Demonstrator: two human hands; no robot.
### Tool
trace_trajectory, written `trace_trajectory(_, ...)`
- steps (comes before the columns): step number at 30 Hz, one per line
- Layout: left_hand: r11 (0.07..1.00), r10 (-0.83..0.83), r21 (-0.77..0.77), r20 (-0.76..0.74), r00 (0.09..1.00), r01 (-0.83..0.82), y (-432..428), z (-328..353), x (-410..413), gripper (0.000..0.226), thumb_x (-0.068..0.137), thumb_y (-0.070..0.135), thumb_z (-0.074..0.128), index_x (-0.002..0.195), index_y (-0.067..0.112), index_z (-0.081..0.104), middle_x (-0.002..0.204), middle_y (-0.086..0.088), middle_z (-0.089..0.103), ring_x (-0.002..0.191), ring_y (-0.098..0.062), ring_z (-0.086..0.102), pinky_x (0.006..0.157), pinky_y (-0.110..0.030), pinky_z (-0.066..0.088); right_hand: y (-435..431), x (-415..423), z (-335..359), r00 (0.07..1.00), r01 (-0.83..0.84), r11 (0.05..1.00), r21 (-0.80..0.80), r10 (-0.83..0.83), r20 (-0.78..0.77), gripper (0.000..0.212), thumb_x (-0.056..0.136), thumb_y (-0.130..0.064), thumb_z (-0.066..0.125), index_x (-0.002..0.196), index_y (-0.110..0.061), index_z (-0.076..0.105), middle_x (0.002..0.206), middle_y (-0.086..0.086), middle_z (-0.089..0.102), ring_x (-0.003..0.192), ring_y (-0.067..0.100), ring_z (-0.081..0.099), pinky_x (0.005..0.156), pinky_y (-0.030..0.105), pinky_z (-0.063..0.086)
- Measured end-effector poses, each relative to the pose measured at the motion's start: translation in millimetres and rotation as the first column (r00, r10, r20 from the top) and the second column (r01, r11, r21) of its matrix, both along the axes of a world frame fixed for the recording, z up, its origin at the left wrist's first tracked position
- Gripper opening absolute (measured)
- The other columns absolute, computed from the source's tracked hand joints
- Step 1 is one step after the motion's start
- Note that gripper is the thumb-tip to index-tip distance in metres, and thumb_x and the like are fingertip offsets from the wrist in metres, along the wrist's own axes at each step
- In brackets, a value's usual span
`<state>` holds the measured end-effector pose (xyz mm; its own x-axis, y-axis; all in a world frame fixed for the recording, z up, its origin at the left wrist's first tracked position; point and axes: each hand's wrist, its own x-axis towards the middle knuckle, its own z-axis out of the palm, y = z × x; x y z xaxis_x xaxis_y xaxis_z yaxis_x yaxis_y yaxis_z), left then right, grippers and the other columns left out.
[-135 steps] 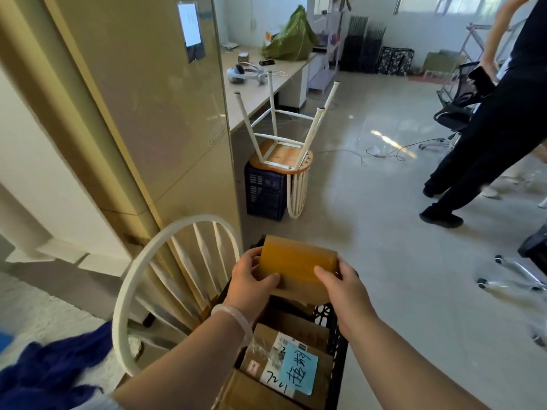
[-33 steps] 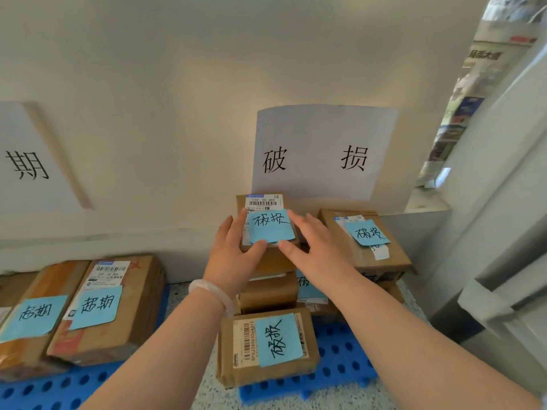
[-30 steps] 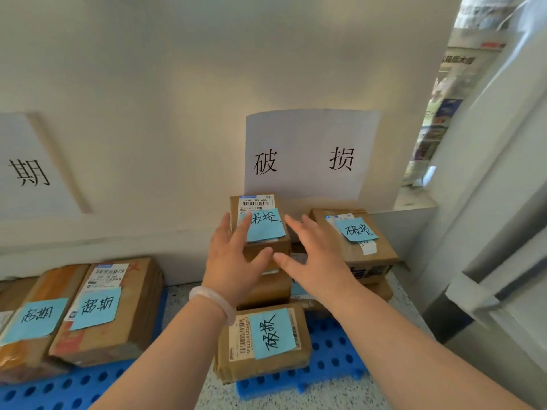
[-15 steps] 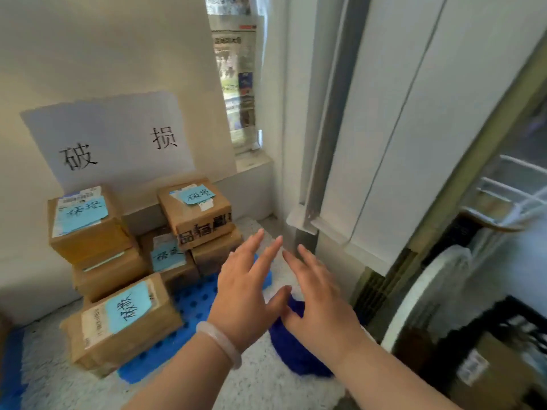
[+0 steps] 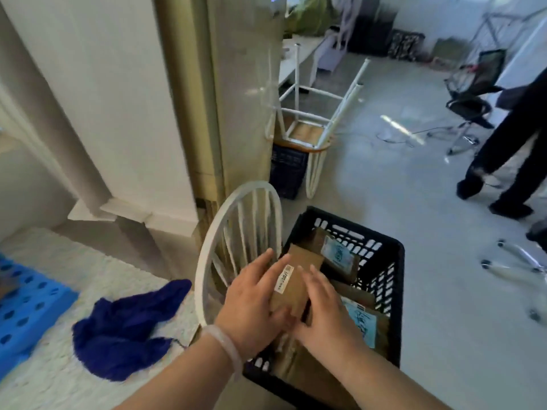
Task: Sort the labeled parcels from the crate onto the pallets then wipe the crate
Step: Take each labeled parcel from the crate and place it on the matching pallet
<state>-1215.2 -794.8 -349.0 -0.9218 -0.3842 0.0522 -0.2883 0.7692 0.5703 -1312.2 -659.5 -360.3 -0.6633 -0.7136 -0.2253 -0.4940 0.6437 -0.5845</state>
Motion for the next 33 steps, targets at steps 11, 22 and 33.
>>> trace_trajectory(11,0.953,0.047,0.259,0.393,0.918,-0.159,57.2,-82.9,-85.9,0.075,0.093,0.043,0.056,0.15,0.048,0.007,0.16,0.015,0.004,0.148,-0.017,0.011,0.119,-0.04,0.023,77.1,-84.6,-79.8,0.918,0.264,0.94,0.214,-0.314,0.243,0.087,0.084,-0.041,0.07,0.151,-0.04,0.015,0.154,-0.01,0.022,0.142,0.015,0.026,0.112,0.045,0.037)
trace_trajectory(22,0.927,0.112,0.266,0.48,0.87,-0.266,59.1,-120.2,-120.4,0.07,0.094,0.041,0.055,0.151,0.043,0.013,0.158,0.013,0.013,0.143,-0.018,0.024,0.114,-0.041,0.033,62.5,-138.4,-124.3,0.896,0.313,0.921,0.233,-0.368,0.249,0.087,0.087,-0.04,0.068,0.154,-0.032,0.014,0.16,-0.002,0.019,0.146,0.021,0.022,0.113,0.048,0.034)
trace_trajectory(33,0.935,0.101,0.228,0.561,0.822,-0.271,87.2,-140.4,-141.3,0.07,0.092,0.04,0.057,0.152,0.038,0.019,0.157,0.008,0.02,0.143,-0.019,0.022,0.116,-0.043,0.032,88.4,-132.3,-155.7,0.585,0.663,0.693,0.283,-0.716,0.38,0.092,0.085,-0.028,0.069,0.155,-0.029,0.009,0.157,0.005,0.018,0.136,0.03,0.038,0.09,0.044,0.056)
